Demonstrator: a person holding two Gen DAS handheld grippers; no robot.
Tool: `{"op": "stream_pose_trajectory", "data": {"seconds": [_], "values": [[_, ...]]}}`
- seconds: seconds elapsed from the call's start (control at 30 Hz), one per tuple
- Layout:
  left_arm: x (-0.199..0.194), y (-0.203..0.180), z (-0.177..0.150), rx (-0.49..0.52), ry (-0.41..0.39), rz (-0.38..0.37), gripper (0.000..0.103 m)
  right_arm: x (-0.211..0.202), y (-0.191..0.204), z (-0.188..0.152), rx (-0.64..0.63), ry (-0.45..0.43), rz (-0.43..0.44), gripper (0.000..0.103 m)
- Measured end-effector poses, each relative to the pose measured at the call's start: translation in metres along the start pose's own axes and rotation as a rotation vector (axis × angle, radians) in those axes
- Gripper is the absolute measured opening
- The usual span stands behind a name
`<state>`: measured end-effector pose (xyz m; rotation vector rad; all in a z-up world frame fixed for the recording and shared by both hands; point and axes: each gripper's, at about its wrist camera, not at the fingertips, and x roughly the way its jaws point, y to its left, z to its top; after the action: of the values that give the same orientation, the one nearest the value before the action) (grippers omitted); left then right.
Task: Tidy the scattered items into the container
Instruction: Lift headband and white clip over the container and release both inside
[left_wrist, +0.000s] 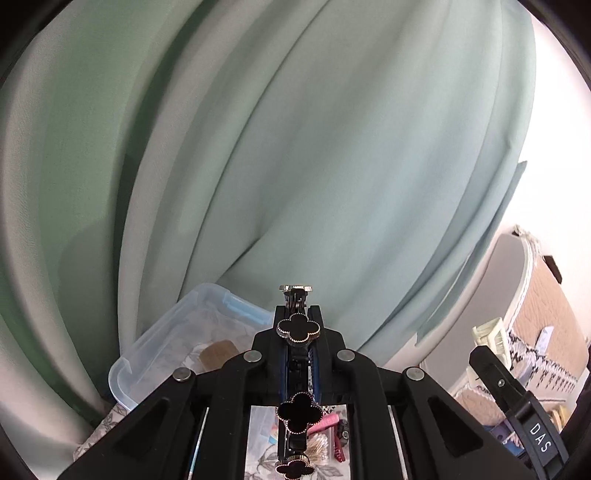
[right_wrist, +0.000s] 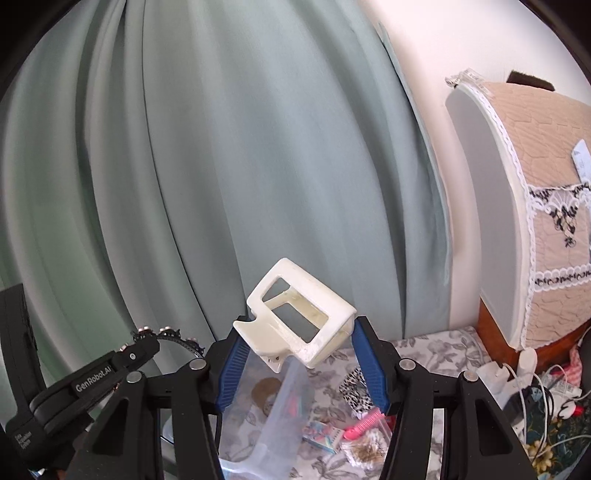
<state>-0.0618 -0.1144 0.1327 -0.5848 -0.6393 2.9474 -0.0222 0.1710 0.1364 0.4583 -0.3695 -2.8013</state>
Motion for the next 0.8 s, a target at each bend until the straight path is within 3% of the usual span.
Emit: {"op": "stream_pose_trajectory", "data": {"seconds": [0.27, 0.57, 0.8], "values": [[-0.008, 0.039, 0.018, -0.113, -0.084, 0.087, 0.01, 0.021, 0.045, 0.021, -0.035, -0.036, 0.062, 0.059], [0.007, 0.071, -0.014, -0.149, -0.018, 0.09, 0.01, 0.059, 0.057, -0.042, -0.059, 0.139, 0.114, 0.059], [0.022, 0.086, -0.023, -0.157, 0.0, 0.104, 0.01, 0.081, 0.06, -0.063, -0.084, 0.213, 0.132, 0.059]]}}
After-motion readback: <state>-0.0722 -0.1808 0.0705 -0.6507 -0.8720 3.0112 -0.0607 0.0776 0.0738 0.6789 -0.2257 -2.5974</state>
